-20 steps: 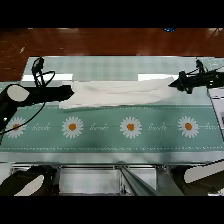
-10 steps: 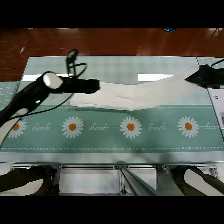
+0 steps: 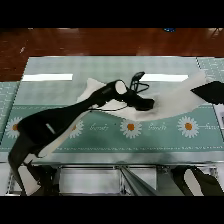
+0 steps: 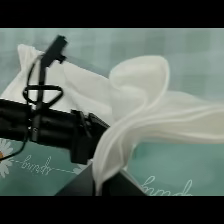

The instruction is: Fold the shirts.

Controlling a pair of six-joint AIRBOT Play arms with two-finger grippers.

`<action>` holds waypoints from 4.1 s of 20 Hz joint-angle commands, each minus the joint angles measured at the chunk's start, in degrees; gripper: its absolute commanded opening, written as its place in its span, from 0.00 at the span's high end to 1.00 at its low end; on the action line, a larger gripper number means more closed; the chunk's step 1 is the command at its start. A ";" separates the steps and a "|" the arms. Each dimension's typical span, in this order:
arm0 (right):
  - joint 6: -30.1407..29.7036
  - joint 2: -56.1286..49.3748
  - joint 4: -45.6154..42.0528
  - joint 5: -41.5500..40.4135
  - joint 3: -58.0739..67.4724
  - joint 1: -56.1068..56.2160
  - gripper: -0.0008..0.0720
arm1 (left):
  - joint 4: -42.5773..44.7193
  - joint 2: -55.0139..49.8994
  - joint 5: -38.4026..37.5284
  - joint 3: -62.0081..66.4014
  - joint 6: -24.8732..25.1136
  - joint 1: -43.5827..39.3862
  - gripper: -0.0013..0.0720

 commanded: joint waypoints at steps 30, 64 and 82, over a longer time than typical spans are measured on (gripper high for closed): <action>3.17 -61.02 14.43 -25.79 26.25 46.64 0.42 | 5.27 68.87 3.08 -61.59 1.20 34.60 0.96; -6.25 -44.15 25.00 -26.84 -2.69 30.03 0.96 | 5.14 67.71 5.11 -61.66 2.23 34.16 0.96; 20.52 -38.60 -3.17 -2.43 45.83 8.81 0.96 | 5.01 67.73 3.74 -61.68 2.23 33.97 0.96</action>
